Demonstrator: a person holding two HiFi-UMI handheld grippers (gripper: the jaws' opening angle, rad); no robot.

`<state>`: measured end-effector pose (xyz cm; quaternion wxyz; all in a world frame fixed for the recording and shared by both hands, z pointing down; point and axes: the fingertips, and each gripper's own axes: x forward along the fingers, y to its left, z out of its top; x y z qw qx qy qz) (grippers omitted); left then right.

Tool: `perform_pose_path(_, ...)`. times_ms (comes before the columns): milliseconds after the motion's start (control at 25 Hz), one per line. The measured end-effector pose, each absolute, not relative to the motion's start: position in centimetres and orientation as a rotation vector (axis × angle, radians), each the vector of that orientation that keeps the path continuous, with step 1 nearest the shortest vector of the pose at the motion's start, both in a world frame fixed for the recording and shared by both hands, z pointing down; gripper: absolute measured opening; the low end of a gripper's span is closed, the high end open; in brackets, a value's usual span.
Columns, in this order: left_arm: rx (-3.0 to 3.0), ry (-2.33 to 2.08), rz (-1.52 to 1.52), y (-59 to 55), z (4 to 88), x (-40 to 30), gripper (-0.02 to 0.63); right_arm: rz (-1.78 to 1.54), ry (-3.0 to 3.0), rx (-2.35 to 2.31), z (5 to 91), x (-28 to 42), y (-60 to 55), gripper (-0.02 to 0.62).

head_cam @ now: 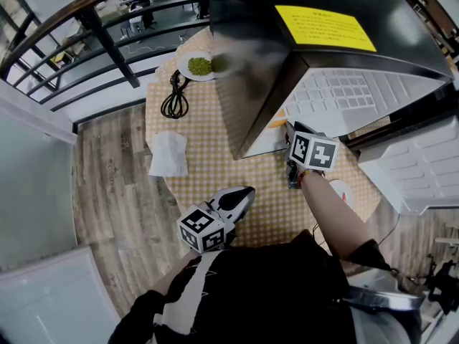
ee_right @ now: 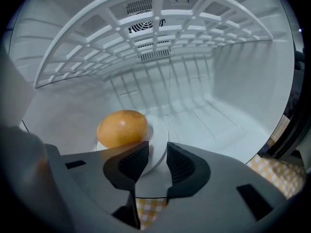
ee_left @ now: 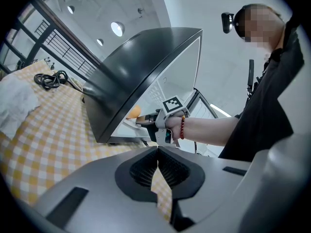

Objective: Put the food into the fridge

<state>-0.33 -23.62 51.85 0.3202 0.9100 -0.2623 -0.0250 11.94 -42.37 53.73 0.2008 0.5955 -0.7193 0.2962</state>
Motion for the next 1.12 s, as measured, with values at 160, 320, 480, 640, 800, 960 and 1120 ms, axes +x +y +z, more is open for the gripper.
perform_pose_path(160, 2.388, -0.684, -0.065, -23.64, 52.01, -0.31, 0.014, 0.796, -2.000, 1.657, 53.73, 11.89, -42.37, 0.109)
perform_pose_path(320, 2.393, -0.678, -0.072, -23.82, 51.84, -0.28, 0.014, 0.757, -1.999, 1.647, 53.60, 11.89, -42.24, 0.109)
perform_pose_path(480, 2.394, -0.672, -0.070, -23.88, 51.83, -0.26, 0.014, 0.722, -2.002, 1.634, 53.48, 11.78, -42.10, 0.109)
perform_pose_path(640, 2.394, -0.659, -0.069, -23.82, 51.84, -0.08, 0.014, 0.677, -2.006, 1.624, 53.38, 11.78, -42.10, 0.114)
perform_pose_path(800, 2.394, -0.651, -0.066, -23.85, 51.89, -0.03, 0.014, 0.607, -2.014, 1.594, 53.70, 11.70, -42.19, 0.123)
perform_pose_path(960, 2.400, -0.650, -0.071, -23.88, 51.71, -0.26, 0.014, 0.567, -2.016, 1.575, 53.87, 11.47, -41.99, 0.124)
perform_pose_path(1120, 2.397, -0.643, -0.071, -23.89, 51.67, -0.41, 0.014, 0.539, -2.001, 1.565, 53.83, 11.45, -41.89, 0.124)
